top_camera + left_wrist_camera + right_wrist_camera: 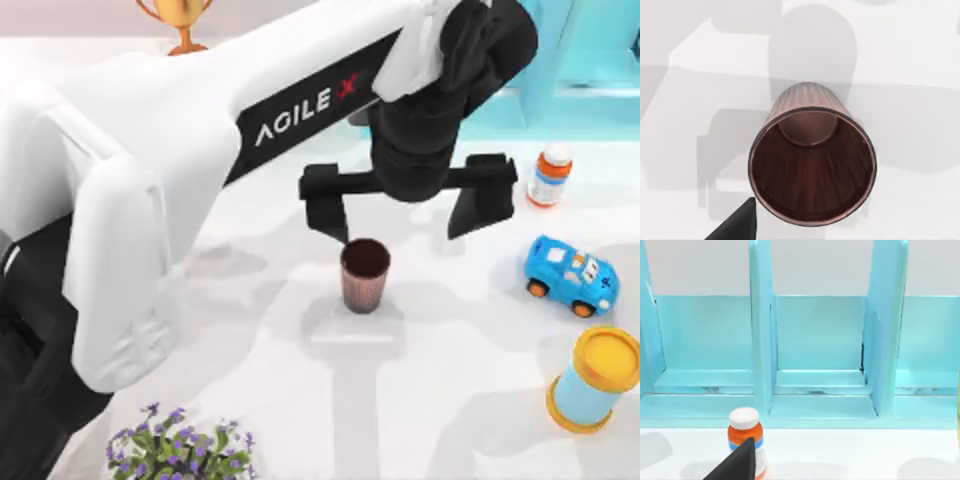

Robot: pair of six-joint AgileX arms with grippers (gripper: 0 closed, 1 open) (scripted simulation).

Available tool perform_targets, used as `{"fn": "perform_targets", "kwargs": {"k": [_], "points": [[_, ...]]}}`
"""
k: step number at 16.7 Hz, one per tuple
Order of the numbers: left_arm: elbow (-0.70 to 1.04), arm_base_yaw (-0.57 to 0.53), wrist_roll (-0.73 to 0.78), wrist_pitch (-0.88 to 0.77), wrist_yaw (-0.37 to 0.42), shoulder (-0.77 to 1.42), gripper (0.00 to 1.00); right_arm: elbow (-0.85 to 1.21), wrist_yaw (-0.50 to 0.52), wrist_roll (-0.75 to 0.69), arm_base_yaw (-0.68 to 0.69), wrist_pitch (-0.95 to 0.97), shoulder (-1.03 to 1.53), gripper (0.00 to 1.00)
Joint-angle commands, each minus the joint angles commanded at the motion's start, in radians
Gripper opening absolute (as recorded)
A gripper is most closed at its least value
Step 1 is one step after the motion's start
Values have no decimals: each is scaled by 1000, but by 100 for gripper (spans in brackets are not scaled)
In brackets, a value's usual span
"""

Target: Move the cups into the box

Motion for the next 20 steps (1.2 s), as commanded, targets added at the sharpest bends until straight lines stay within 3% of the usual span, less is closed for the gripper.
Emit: {"fn": "perform_targets", "kwargs": {"k": [5,10,20], "points": [[-215,8,7,217,0,1,100,0,0,0,0,0,0,100],[-239,8,8,240,1,1,100,0,0,0,0,0,0,100],[-239,8,8,240,1,1,25,0,0,0,0,0,0,100]]}}
